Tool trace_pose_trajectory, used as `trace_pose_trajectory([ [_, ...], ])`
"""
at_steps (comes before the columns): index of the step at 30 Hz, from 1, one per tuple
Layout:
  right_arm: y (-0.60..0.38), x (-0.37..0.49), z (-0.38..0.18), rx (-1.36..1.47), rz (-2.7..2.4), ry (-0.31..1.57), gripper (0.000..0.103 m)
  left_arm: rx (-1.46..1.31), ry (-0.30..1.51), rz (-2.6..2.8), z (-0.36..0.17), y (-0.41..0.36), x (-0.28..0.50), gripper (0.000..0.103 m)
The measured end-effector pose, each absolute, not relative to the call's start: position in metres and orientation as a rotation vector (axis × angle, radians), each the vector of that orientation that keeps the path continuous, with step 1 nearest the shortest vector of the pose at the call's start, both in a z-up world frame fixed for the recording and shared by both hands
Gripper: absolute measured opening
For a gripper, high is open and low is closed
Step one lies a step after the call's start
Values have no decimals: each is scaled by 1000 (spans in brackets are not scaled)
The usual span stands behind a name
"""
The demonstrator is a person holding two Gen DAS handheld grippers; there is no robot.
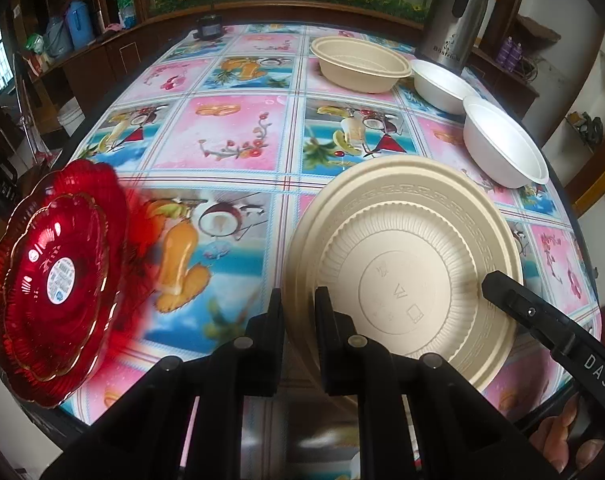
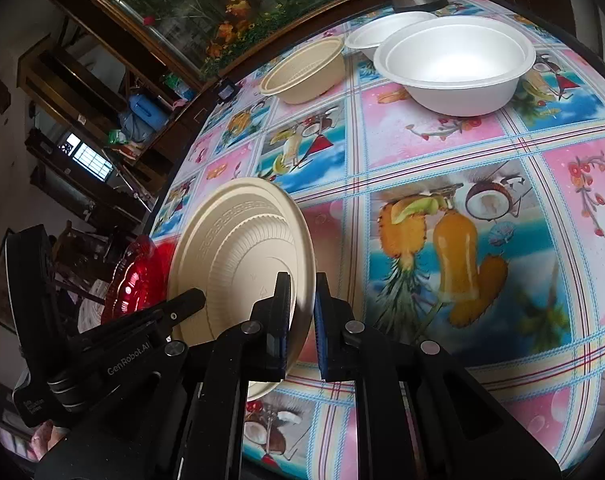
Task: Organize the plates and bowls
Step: 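Grasp the beige bowl rim with the left tool while the right tool holds it, then carry the beige bowl with both tools toward the red plate stack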
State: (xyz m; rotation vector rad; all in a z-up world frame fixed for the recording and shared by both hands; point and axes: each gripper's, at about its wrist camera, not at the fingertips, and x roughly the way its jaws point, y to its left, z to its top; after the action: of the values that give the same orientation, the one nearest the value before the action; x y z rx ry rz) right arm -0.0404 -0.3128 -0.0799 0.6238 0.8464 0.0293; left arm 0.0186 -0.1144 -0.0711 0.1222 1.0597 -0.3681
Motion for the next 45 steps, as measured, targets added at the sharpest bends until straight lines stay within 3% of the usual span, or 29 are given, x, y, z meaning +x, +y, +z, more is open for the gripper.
trace_pose_trajectory([
  [26,-219,-3,-15,435,194,752,10,-11,932,-252,-14,-13,26,14],
  [45,-128,64,-32,373,358,848,10,-78,938,-62,-23,69,46,13],
])
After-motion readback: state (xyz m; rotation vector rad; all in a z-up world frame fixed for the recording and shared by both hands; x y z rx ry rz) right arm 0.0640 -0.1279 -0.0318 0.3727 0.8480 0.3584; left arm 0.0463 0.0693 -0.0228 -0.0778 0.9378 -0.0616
